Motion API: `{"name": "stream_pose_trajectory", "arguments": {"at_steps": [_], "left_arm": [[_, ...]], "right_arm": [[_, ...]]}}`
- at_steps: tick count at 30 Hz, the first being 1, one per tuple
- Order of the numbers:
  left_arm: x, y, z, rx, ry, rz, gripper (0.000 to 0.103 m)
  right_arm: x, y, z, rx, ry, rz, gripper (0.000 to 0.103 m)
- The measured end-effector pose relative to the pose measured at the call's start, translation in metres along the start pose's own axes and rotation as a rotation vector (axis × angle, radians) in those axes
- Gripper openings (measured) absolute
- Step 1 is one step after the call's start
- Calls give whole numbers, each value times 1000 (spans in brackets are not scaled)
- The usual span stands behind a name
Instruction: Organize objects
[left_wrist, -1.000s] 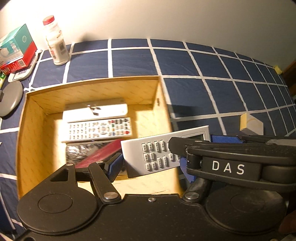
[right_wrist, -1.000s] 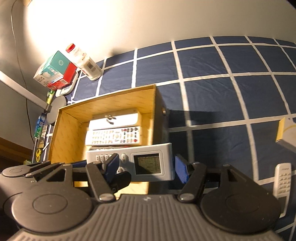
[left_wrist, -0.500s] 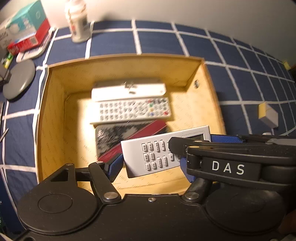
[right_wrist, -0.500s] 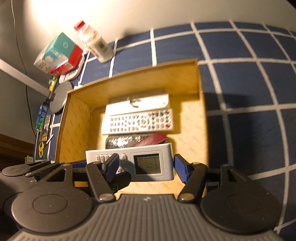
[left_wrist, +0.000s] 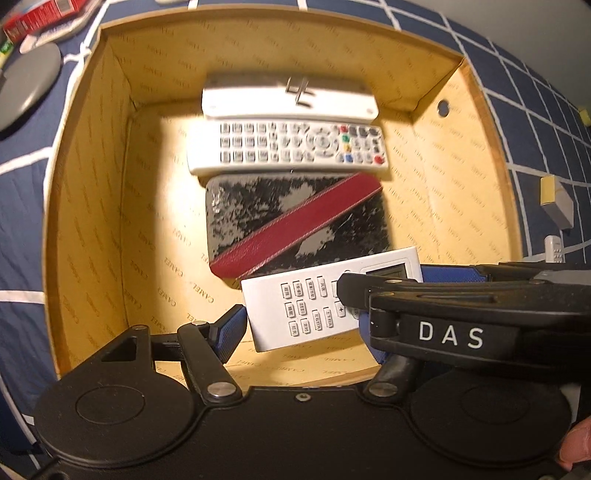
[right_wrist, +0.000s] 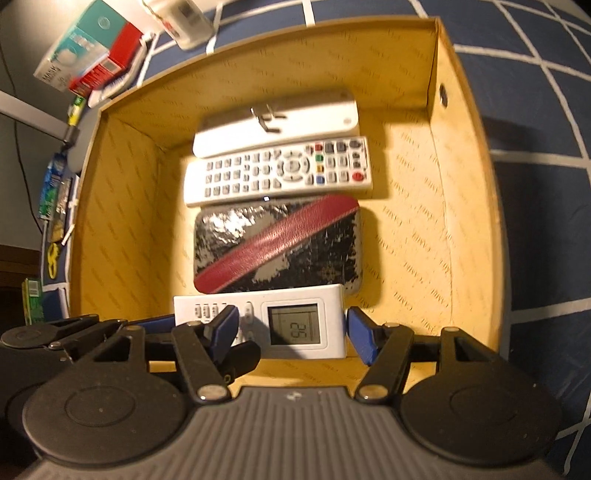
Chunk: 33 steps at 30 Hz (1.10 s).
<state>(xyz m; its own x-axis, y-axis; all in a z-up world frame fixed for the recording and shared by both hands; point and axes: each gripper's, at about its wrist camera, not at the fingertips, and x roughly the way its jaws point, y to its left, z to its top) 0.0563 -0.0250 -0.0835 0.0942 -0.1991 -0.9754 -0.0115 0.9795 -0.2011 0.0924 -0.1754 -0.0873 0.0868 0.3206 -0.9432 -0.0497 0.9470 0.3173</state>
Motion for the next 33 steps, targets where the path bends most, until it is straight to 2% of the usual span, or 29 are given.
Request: {"name": "stream_pose_trajectory", "arguments": {"at_steps": [6, 9, 15, 22, 26, 33], "left_arm": [[18, 6, 3, 13, 47, -21, 65], [25, 8, 5, 20, 73, -63, 57], [32, 9, 8, 26, 94, -77, 57], [34, 15, 6, 9, 84, -67, 57], [29, 16, 4, 6, 61, -43, 60], [13, 12, 1, -10, 5, -14, 71]], "right_arm": [[20, -2, 2, 15, 61, -28, 64], [27, -4, 3, 26, 82, -31, 62], [38, -4, 6, 40, 115, -47, 60], [43, -10, 5, 47, 111, -66, 60], [41, -11, 5, 46, 97, -48, 61], [26, -8, 5, 28, 45, -42, 64]]}}
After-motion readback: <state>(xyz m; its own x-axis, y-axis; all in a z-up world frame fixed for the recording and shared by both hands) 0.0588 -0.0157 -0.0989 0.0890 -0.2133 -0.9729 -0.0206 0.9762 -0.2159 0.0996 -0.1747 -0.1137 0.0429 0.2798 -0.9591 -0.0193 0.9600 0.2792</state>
